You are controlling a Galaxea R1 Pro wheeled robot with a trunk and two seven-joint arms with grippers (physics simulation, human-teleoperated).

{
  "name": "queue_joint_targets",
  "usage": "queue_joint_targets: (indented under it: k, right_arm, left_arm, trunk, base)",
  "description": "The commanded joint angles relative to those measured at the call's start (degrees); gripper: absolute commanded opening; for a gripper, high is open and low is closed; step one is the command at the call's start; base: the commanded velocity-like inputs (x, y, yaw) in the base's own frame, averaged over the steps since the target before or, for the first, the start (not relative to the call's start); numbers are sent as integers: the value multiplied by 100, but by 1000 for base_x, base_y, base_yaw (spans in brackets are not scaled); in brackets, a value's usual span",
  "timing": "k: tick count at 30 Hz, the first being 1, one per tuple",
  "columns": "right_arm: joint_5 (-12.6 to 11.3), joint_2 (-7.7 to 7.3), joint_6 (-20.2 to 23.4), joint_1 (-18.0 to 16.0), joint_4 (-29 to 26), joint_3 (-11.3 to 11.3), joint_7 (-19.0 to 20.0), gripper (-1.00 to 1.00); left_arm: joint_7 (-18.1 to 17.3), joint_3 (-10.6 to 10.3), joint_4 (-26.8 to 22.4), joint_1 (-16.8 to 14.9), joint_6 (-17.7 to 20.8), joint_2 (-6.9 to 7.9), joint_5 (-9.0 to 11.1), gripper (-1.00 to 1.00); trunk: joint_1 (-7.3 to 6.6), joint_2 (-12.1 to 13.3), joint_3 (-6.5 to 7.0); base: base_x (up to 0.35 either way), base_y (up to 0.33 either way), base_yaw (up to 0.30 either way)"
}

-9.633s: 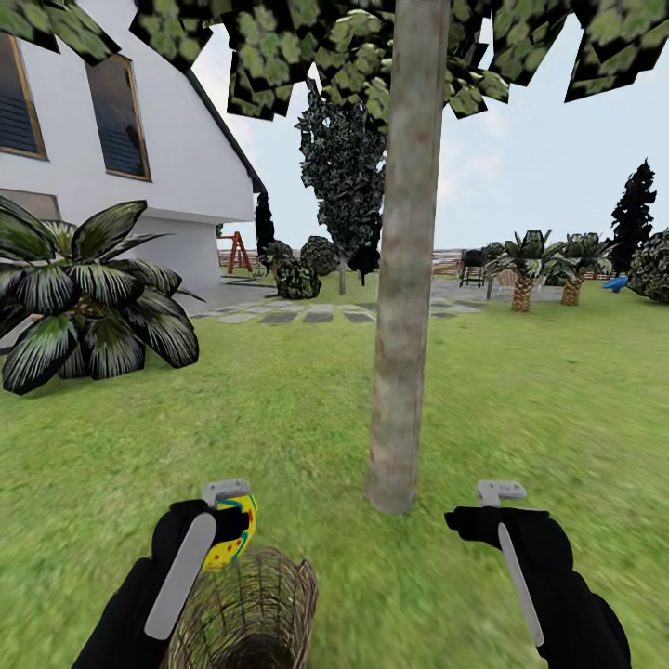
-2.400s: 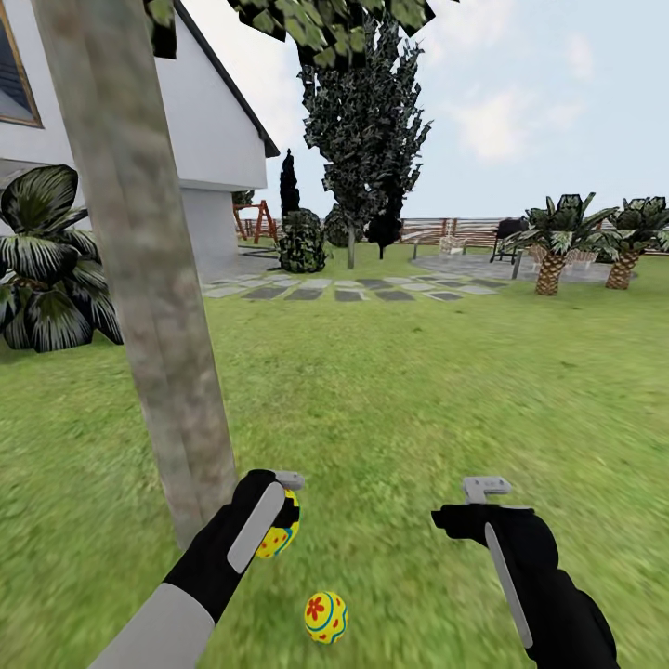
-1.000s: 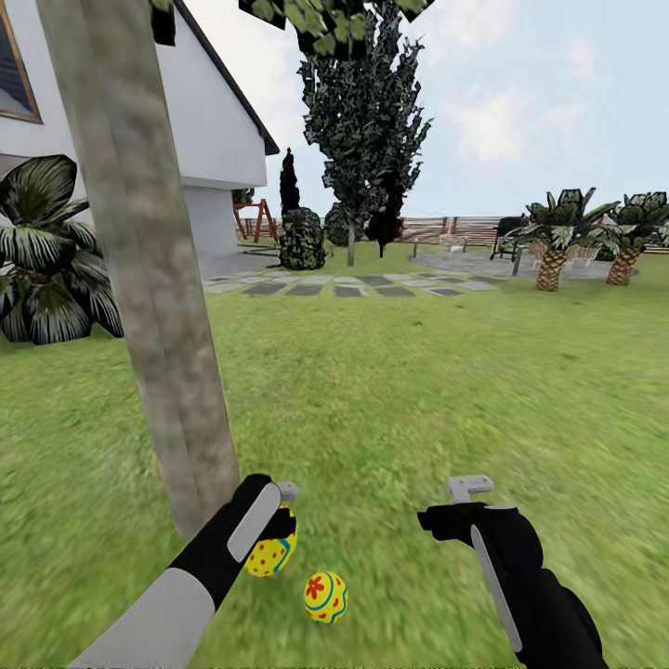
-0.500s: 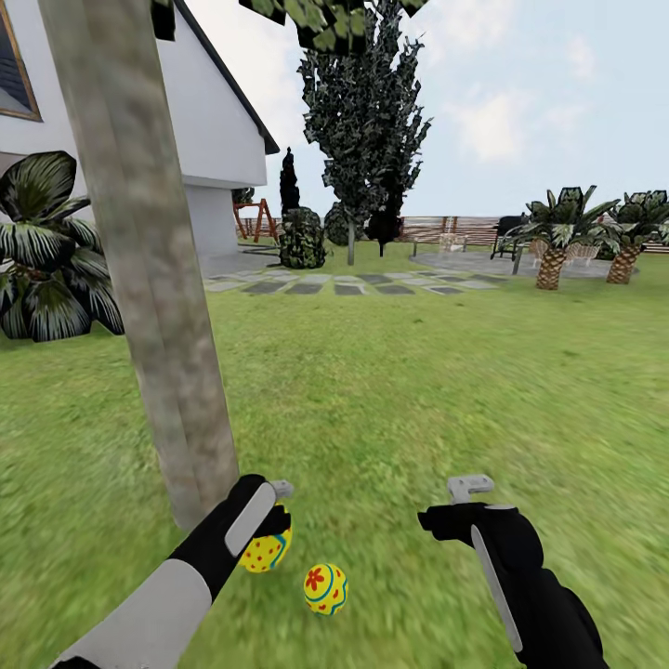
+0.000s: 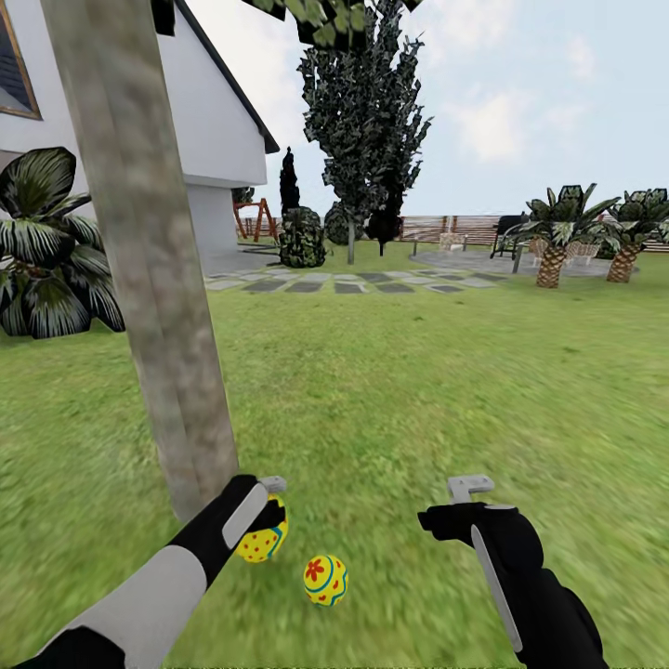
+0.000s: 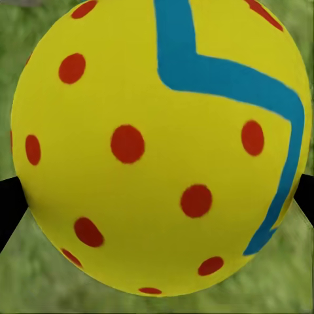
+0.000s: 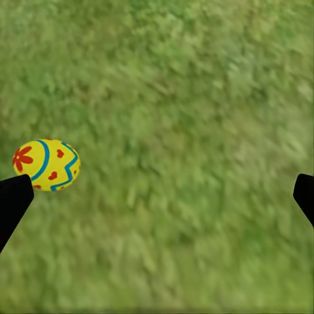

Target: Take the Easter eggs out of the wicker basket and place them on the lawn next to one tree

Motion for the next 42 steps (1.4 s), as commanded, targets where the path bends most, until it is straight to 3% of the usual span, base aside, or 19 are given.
queue_joint_targets:
  k: [1, 6, 22, 27, 42]
  right_arm:
    - [56, 3, 26, -3, -6, 1, 40, 100]
    - [56, 4, 26, -5, -6, 1, 40, 100]
    - [56, 10, 26, -2, -6, 1, 40, 100]
    - [56, 10, 26, -2, -6, 3, 40, 100]
    - [56, 10, 26, -1, -6, 9, 40, 100]
  left_arm:
    - [-11, -27, -2, -5, -3, 8, 22, -100]
    - [-229, -27, 14, -5, -44, 21, -102, -100]
    - [-291, -27, 15, -5, -205, 23, -125, -100]
    - [-470, -27, 15, -5, -347, 29, -127, -100]
    - [-495, -27, 18, -22, -394, 98, -119, -100]
  trunk:
    - [21, -44, -25]
    - [131, -245, -114]
    - [483, -887, -402]
    - [593, -1087, -491]
    - [633, -1110, -823]
  base:
    - [0, 0, 0]
    - [0, 0, 0]
    - [0, 0, 0]
    - [0, 0, 0]
    - [0, 0, 0]
